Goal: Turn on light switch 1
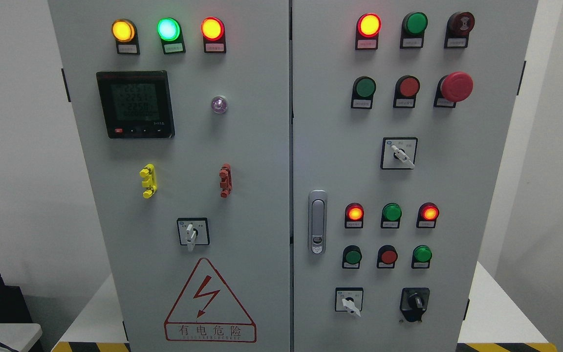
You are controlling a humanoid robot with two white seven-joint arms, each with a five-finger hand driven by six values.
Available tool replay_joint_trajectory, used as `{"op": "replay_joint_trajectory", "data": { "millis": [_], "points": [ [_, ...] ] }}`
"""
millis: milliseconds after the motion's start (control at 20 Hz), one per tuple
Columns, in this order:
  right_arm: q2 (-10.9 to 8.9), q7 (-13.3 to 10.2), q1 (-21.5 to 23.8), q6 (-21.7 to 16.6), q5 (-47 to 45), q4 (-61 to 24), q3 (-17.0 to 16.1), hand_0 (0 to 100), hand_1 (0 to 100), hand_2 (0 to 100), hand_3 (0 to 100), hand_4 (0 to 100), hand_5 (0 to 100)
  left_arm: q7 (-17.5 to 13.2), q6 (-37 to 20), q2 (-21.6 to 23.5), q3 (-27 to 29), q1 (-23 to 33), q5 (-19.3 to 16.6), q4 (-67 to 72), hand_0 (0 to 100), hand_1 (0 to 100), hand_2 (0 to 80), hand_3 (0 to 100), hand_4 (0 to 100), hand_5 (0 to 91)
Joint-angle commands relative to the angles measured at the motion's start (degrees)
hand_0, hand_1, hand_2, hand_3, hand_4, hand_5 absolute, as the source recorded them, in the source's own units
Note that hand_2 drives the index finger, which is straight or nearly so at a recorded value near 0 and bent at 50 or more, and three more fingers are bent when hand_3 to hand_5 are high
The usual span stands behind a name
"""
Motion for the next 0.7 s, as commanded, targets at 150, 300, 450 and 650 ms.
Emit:
{"op": "replay_joint_trajectory", "data": {
  "millis": [150, 300, 450, 650],
  "points": [
    [0.02, 0.0, 0.0, 0.0, -1.4, 0.0, 1.0, 12, 39, 0, 0, 0, 0, 0.2, -0.1, 4.9, 8.4, 4.9, 0.8, -16.3, 58, 0, 0.0, 2, 13, 8.8],
    [0.02, 0.0, 0.0, 0.0, -1.4, 0.0, 1.0, 12, 39, 0, 0, 0, 0, 0.4, -0.2, 5.4, 12.5, 5.9, 0.7, -21.7, 57, 0, 0.0, 6, 15, 8.3],
    [0.02, 0.0, 0.0, 0.0, -1.4, 0.0, 1.0, 12, 39, 0, 0, 0, 0, 0.4, -1.4, 5.9, 16.6, 5.9, 0.5, -28.7, 59, 0, 0.0, 17, 24, 9.1],
    [0.02, 0.0, 0.0, 0.0, -1.4, 0.0, 1.0, 12, 39, 0, 0, 0, 0, 0.3, -5.1, 5.6, 22.5, 5.5, 0.5, -36.7, 60, 0, 0.0, 27, 32, 10.4]
  ]
}}
